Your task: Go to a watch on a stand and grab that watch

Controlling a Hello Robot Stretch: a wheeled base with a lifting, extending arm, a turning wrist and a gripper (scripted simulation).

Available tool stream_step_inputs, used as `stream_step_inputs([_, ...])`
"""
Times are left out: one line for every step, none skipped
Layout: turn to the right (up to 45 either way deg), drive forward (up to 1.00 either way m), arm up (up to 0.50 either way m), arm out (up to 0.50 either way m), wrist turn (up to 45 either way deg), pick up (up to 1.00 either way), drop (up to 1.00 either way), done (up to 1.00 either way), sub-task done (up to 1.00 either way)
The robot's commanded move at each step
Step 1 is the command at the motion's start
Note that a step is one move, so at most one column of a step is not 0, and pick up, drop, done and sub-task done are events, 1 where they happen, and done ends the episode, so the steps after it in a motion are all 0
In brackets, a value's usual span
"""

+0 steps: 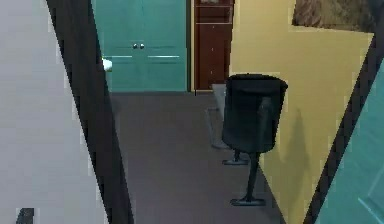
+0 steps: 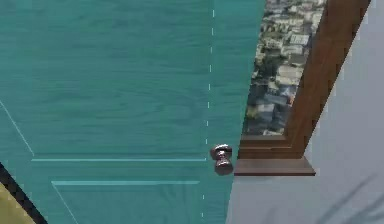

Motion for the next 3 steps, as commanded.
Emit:
stream_step_inputs([0.0, 0.15, 0.00, 0.00, 0.0, 0.00, 0.00, 0.00, 0.00])
stream_step_inputs([-45.0, 0.00, 0.00, 0.00, 0.0, 0.00, 0.00, 0.00, 0.00])
stream_step_inputs([-45.0, 0.00, 0.00, 0.00, 0.0, 0.00, 0.00, 0.00, 0.00])
